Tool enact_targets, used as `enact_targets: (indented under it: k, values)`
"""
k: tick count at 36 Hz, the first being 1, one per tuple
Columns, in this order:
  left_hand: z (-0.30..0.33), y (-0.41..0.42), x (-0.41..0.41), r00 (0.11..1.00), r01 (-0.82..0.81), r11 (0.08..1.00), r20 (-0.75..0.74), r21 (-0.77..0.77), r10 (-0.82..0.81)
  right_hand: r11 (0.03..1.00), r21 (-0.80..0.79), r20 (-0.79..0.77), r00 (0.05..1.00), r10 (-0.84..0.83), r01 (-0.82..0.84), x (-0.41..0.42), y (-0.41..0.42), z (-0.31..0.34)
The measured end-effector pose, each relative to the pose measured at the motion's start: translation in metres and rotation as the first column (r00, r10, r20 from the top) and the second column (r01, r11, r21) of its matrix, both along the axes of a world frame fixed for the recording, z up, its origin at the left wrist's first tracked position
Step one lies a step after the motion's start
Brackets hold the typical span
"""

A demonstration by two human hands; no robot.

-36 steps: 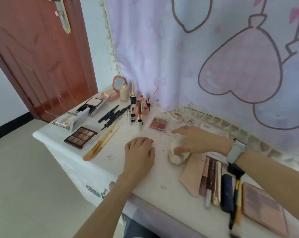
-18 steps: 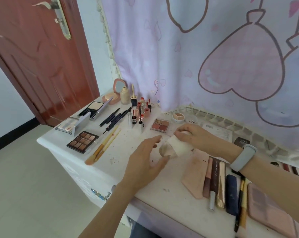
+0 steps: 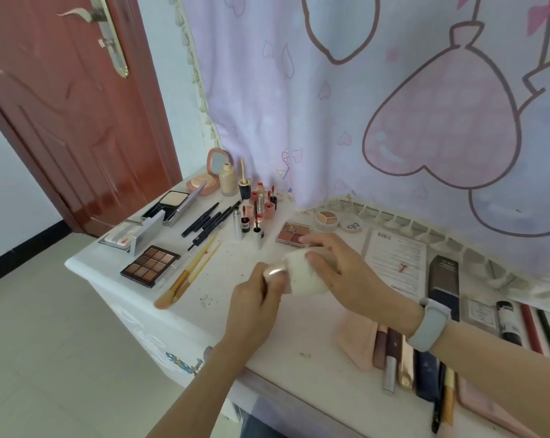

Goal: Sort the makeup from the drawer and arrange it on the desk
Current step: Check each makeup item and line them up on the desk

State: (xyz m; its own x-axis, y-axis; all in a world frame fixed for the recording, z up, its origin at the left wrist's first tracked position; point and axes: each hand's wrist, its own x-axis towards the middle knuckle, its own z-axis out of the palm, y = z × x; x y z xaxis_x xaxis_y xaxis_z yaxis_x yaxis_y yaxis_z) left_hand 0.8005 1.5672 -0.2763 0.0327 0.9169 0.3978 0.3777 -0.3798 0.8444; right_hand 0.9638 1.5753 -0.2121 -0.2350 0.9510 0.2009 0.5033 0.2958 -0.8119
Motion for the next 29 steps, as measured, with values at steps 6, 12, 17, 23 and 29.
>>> enact_targets:
  k: [6, 12, 17, 23, 29]
  values:
    - [0.005, 0.009, -0.009, 0.971, 0.062, 0.976, 0.241, -0.21, -0.01, 0.953, 0.057, 0.41, 0.878, 0.248, -0.296, 0.002, -0.001, -0.011]
    - [0.006, 0.008, -0.002, 0.977, 0.162, 0.977, 0.159, -0.137, -0.14, 0.992, -0.033, 0.306, 0.944, 0.125, -0.121, 0.015, 0.005, -0.007]
    - [0.001, 0.007, -0.001, 0.958, 0.273, 0.961, -0.085, -0.044, -0.275, 0.986, -0.167, 0.197, 0.978, 0.06, -0.027, 0.024, 0.007, -0.009]
    - [0.004, 0.007, -0.006, 0.975, 0.209, 0.953, 0.128, -0.219, -0.184, 0.981, -0.182, 0.113, 0.989, 0.093, -0.071, 0.031, 0.008, -0.001]
    - [0.005, 0.008, -0.003, 0.968, 0.244, 0.962, 0.097, -0.125, -0.233, 0.975, -0.206, 0.137, 0.984, 0.115, -0.085, 0.031, 0.006, -0.01]
